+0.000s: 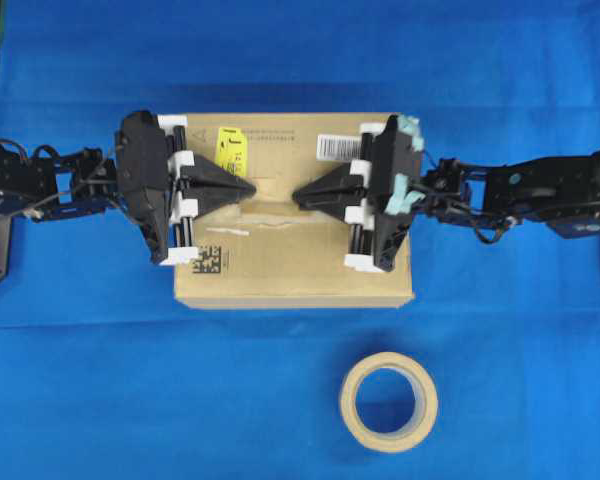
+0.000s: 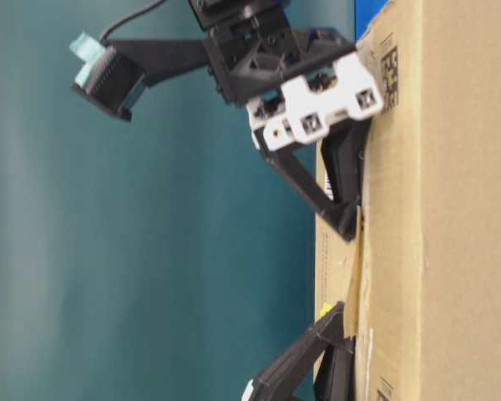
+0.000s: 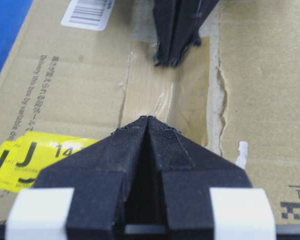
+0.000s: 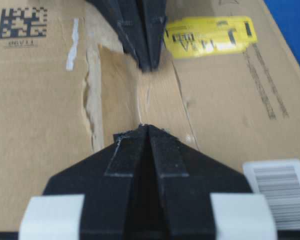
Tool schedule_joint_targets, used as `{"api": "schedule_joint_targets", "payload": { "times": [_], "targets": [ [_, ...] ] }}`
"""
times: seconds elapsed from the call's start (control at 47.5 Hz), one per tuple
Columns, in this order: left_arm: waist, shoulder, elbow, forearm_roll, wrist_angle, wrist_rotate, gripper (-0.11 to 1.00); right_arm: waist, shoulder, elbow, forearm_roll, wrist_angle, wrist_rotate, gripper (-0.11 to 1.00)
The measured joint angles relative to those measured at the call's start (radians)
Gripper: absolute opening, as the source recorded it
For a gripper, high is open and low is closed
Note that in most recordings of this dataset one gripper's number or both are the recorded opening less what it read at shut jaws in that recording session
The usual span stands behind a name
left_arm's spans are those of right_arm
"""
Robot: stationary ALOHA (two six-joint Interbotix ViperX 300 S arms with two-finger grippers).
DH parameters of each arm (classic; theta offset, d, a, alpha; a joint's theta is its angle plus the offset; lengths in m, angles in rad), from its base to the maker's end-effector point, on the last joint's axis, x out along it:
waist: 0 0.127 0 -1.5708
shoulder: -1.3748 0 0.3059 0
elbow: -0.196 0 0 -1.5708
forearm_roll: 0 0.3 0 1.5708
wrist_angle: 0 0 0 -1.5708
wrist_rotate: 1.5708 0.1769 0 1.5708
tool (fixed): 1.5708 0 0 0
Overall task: Apply tape along the seams of the closed cardboard box to seal it securely.
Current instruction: 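Press and smooth the tape along the seam with both grippers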
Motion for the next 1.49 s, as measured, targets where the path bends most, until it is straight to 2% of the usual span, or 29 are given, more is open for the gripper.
{"api": "schedule_joint_targets", "payload": {
  "times": [0.358,0.547,0.715,0.904,1.262,1.493],
  "targets": [
    [-0.02,-0.028,-0.017,-0.009,0.02,0.018,0.0,0.002,-0.037,0.028,0.009,-0.038,-0.017,0.0],
    [-0.081,-0.098,-0.078,-0.012,0.051,0.074,0.0,0.002,-0.106,0.017,0.008,-0.037,-0.029,0.0],
    [-0.094,-0.083,-0.126,-0.009,0.051,0.072,0.0,0.003,-0.129,-0.011,-0.005,-0.037,-0.048,0.0],
    [-0.1,-0.032,-0.156,-0.008,0.051,0.072,0.0,0.003,-0.094,-0.058,-0.006,-0.037,-0.054,0.0],
    [-0.078,-0.002,-0.152,-0.006,0.041,0.071,0.0,0.009,0.028,-0.133,-0.005,-0.011,-0.052,0.0],
    [-0.072,0.012,-0.121,-0.006,0.031,0.06,0.0,0.028,0.077,-0.141,0.023,-0.012,-0.044,0.0]
  ]
}}
